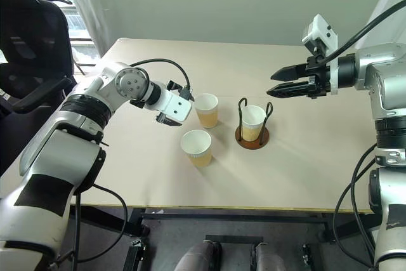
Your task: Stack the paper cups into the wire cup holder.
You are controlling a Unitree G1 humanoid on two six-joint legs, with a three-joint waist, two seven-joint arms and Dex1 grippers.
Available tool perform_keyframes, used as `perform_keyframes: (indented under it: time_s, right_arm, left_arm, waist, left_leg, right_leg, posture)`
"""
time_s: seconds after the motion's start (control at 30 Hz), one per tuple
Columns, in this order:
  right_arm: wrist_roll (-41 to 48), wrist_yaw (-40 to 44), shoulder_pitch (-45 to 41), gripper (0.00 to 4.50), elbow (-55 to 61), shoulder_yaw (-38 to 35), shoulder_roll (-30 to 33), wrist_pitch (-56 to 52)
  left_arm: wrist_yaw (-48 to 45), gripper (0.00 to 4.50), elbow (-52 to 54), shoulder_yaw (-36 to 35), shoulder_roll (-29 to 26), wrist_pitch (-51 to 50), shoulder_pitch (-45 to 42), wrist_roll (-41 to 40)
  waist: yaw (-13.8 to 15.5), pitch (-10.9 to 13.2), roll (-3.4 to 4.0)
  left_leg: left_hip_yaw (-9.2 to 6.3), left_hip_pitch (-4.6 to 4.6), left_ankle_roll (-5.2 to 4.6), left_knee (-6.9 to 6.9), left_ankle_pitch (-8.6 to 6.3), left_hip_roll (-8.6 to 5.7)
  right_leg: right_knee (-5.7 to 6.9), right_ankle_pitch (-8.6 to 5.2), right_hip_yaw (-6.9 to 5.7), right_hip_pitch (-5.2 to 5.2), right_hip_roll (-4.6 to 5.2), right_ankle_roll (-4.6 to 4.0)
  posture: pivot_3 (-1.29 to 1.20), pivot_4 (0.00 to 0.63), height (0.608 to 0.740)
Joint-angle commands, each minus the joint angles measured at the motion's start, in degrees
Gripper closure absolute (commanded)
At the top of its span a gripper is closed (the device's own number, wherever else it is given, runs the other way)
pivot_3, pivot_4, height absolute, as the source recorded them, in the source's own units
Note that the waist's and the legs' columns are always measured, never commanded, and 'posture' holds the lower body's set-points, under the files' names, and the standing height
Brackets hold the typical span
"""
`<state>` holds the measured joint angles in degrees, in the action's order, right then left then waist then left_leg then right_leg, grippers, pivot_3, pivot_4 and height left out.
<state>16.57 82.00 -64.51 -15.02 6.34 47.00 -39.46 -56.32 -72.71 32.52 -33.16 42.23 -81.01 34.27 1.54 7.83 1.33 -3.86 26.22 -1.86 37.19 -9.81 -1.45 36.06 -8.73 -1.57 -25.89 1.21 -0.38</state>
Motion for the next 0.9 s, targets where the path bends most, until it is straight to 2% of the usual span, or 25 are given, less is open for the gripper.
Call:
perform_keyframes:
  time_s: [0.03,0.07,0.17,0.5,0.53,0.73,0.9]
  right_arm:
    - [0.5,-0.3,-0.6,2.21,2.1,-0.7,0.9,0.6]
    - [0.5,-0.3,-0.6,2.21,2.2,-0.7,0.9,0.5]
    - [0.4,-0.4,-0.5,2.17,2.3,-0.7,1.0,0.7]
    - [0.3,-0.8,0.2,2.17,2.4,-0.7,1.1,1.5]
    - [0.3,-0.8,0.2,2.17,2.4,-0.7,1.2,1.5]
    - [-0.9,0.7,0.8,2.17,1.4,0.7,2.3,3.4]
    - [-4.5,4.4,1.6,2.17,-3.8,2.9,3.6,13.9]
  left_arm:
    - [1.6,0.00,-0.4,0.2,0.4,0.6,-0.8,1.0]
    - [1.8,0.00,-0.5,0.2,0.5,0.6,-0.8,1.1]
    - [1.7,0.64,-0.6,0.0,1.0,0.9,-1.0,1.3]
    - [-0.2,4.32,-1.1,-0.5,1.1,0.8,-1.6,0.8]
    - [-0.9,4.43,-1.2,-0.6,1.0,0.8,-1.7,0.6]
    - [-5.8,4.43,-1.4,-1.6,-0.1,0.5,-2.8,-0.4]
    - [-14.0,4.43,-1.8,-3.3,-1.7,0.0,-5.6,-2.6]
  waist:
    - [0.0,0.0,0.00]
    - [0.0,0.0,0.00]
    - [0.0,0.0,-0.01]
    - [0.0,0.0,-0.01]
    - [0.0,0.0,-0.01]
    - [0.0,0.0,-0.01]
    - [0.1,0.0,-0.02]
  left_leg:
    - [-0.02,0.00,0.02,0.00,0.01,0.02]
    - [0.04,0.00,0.02,0.00,0.03,-0.03]
    - [0.08,-0.01,0.03,0.01,0.06,-0.03]
    - [0.02,-0.01,0.03,0.01,0.10,0.03]
    - [0.06,-0.02,0.02,-0.01,0.10,0.01]
    - [-0.01,-0.01,0.00,0.01,0.07,0.06]
    - [-0.03,0.03,-0.02,0.00,0.05,0.03]
  right_leg:
    - [0.00,0.00,0.05,0.01,0.03,-0.01]
    - [-0.01,0.00,0.03,0.01,-0.01,-0.02]
    - [-0.04,0.04,0.03,0.00,-0.03,-0.03]
    - [-0.03,0.13,0.13,0.01,-0.01,0.12]
    - [-0.04,0.13,0.08,0.00,-0.04,0.12]
    - [-0.05,0.17,0.09,0.00,-0.03,0.20]
    - [-0.07,0.13,0.06,-0.02,-0.06,0.14]
  posture:
    - [0.00,0.150,0.740]
    - [0.00,0.150,0.740]
    - [0.00,0.150,0.740]
    - [0.00,0.150,0.740]
    - [0.00,0.150,0.740]
    - [0.00,0.150,0.740]
    - [0.00,0.150,0.740]
